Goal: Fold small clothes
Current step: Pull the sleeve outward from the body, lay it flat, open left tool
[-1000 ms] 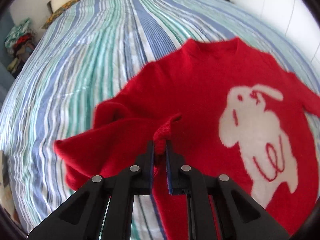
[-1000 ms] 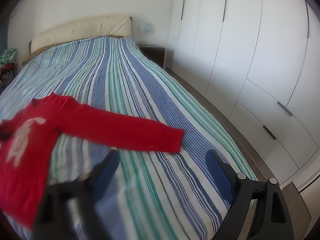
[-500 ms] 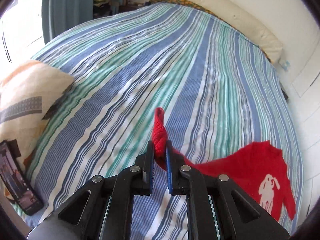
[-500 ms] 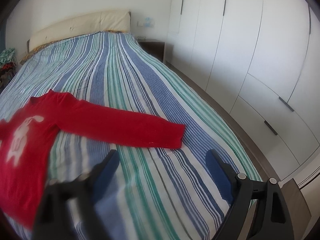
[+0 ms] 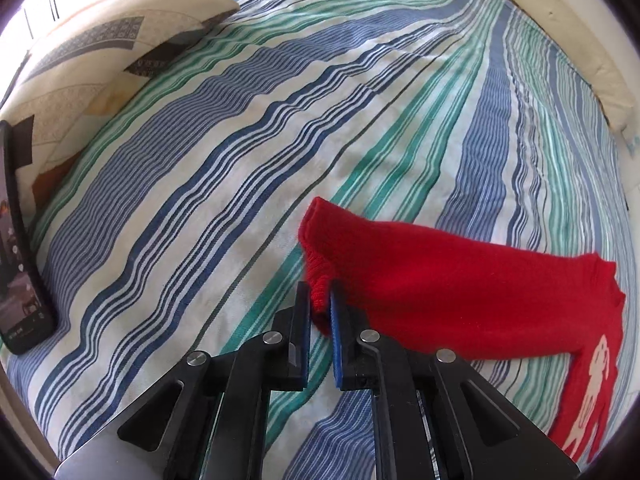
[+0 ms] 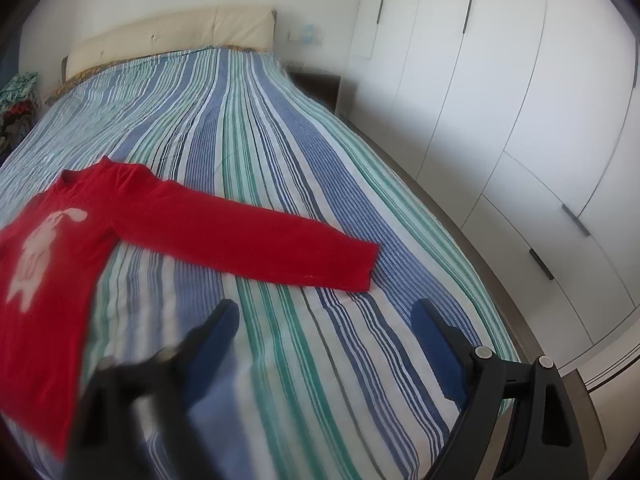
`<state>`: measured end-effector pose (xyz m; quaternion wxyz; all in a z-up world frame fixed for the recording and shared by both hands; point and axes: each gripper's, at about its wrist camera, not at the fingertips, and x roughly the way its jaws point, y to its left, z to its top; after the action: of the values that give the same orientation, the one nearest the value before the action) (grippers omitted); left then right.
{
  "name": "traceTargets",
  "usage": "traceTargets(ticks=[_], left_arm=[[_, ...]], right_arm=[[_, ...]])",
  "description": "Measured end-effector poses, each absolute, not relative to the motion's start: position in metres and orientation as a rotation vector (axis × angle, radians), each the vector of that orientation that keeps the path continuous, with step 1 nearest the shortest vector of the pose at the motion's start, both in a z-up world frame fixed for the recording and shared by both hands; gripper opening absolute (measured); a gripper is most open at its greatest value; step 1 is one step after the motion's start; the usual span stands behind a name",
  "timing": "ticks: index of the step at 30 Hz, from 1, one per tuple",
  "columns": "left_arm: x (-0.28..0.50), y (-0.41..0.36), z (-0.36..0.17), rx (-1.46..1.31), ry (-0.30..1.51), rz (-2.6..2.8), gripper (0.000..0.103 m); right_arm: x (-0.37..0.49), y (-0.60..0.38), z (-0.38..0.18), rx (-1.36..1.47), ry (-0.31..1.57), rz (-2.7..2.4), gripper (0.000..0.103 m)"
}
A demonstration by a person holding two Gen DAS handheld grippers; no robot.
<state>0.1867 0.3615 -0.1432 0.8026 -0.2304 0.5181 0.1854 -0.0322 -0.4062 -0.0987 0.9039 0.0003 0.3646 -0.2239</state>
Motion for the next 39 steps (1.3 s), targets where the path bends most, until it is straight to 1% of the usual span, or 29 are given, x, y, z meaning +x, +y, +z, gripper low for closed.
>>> traceTargets(ticks=[12,14,21,25,27,28,29,30,31,32,33,37,39], left_arm=[[0.184,0.363,-0.158,-0.484,1.111,0.426,0.007],[0.184,0.365,-0.159,-0.499,1.107,0.422,0.009],[0.180,0.372,-0.161,-0.547,1.102,0.389,0.011],[0.180,0.370,-0.159,-0.541,1.107,0.379,0.016],[0.179,0.369,-0.157,-0.543,1.112,0.375,0.022],[0.178,0.369,-0.155,-0.541,1.114,0.378,0.031],[0.177,0.368,-0.153,-0.537,1.117,0.383,0.046],[0.176,0.367,-0.151,-0.527,1.120,0.389,0.055],[0.175,0.365,-0.148,-0.511,1.122,0.403,0.074],[0.174,0.364,-0.145,-0.490,1.123,0.426,0.086],[0.171,0.363,-0.143,-0.472,1.123,0.445,0.087],[0.161,0.363,-0.135,-0.480,1.126,0.443,0.088],[0.153,0.361,-0.126,-0.477,1.098,0.446,0.088]], right_arm=[[-0.035,-0.408,-0.098,-0.005,0.746,-0.465,0.087],[-0.035,-0.409,-0.098,0.000,0.746,-0.466,0.087],[-0.034,-0.406,-0.098,-0.014,0.748,-0.471,0.087],[-0.033,-0.404,-0.099,-0.025,0.753,-0.471,0.087],[-0.033,-0.403,-0.098,-0.028,0.754,-0.470,0.087],[-0.033,-0.403,-0.098,-0.030,0.754,-0.470,0.087],[-0.033,-0.403,-0.098,-0.031,0.753,-0.470,0.087],[-0.034,-0.402,-0.098,-0.032,0.751,-0.470,0.087],[-0.034,-0.402,-0.098,-0.033,0.750,-0.470,0.087],[-0.034,-0.402,-0.098,-0.034,0.749,-0.470,0.087],[-0.034,-0.401,-0.098,-0.035,0.748,-0.470,0.087],[-0.034,-0.401,-0.098,-0.036,0.748,-0.469,0.087],[-0.034,-0.401,-0.098,-0.035,0.749,-0.470,0.087]])
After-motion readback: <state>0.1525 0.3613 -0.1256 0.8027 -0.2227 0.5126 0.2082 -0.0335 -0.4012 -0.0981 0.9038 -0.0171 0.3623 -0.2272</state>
